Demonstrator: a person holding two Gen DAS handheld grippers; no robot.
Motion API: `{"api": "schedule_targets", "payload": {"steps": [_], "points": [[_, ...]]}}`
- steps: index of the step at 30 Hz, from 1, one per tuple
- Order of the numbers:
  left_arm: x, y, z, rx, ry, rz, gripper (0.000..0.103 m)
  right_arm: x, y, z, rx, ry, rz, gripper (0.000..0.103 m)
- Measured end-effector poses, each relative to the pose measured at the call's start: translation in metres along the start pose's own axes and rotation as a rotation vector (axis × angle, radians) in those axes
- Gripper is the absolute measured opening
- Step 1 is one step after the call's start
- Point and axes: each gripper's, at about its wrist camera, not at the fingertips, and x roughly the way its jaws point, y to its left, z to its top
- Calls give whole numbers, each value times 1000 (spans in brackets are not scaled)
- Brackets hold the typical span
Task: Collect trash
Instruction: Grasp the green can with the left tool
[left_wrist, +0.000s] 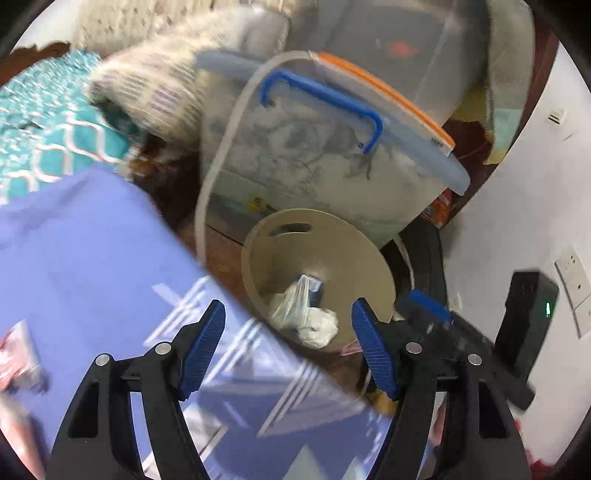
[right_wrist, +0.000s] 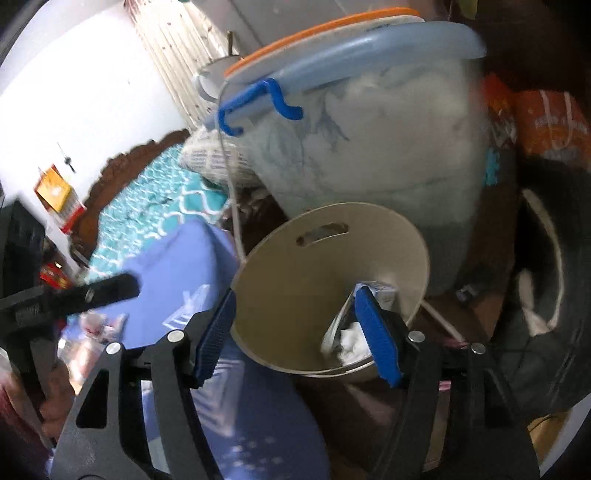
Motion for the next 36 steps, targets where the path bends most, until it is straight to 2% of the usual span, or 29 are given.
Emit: {"api": "schedule_targets", "payload": {"steps": [4, 6, 8, 11, 14, 15, 18, 20, 23, 27, 30, 32, 34, 36], "points": [[-50, 19, -47, 1, -27, 40, 68, 4, 27, -9, -16, 55, 82, 47], [-83, 33, -80, -15, -45, 60, 68, 11, 54, -17, -41, 100, 139, 41], [-110, 46, -103, -37, -56, 76, 68, 18, 85, -27, -76, 140, 194, 40], [-157, 77, -147, -104, -82, 156, 68, 33, 137, -47, -149, 203, 271, 40], [-208, 120, -184, -229, -125, 243, 71, 54, 197, -72, -196, 305, 378, 40], [-228, 137, -197, -291, -148, 273, 75, 60, 214, -80, -209, 334, 408, 40], [-275, 194, -231, -481, -202, 306, 77, 75, 275, -106, -286, 400, 488, 40], [-294, 228, -253, -612, -229, 293, 77, 82, 321, -123, -345, 438, 544, 40], [-310, 265, -277, -744, -276, 231, 77, 88, 377, -146, -412, 484, 619, 40], [-307, 296, -293, -842, -297, 130, 76, 99, 432, -166, -483, 514, 655, 36], [-296, 307, -294, -878, -295, 71, 75, 109, 458, -173, -494, 547, 668, 31], [-292, 310, -293, -876, -293, 61, 75, 116, 471, -178, -513, 566, 667, 27], [-289, 312, -292, -866, -292, 60, 74, 121, 471, -184, -526, 590, 665, 25], [-287, 312, -289, -858, -298, 45, 74, 126, 471, -192, -561, 596, 627, 23]]}}
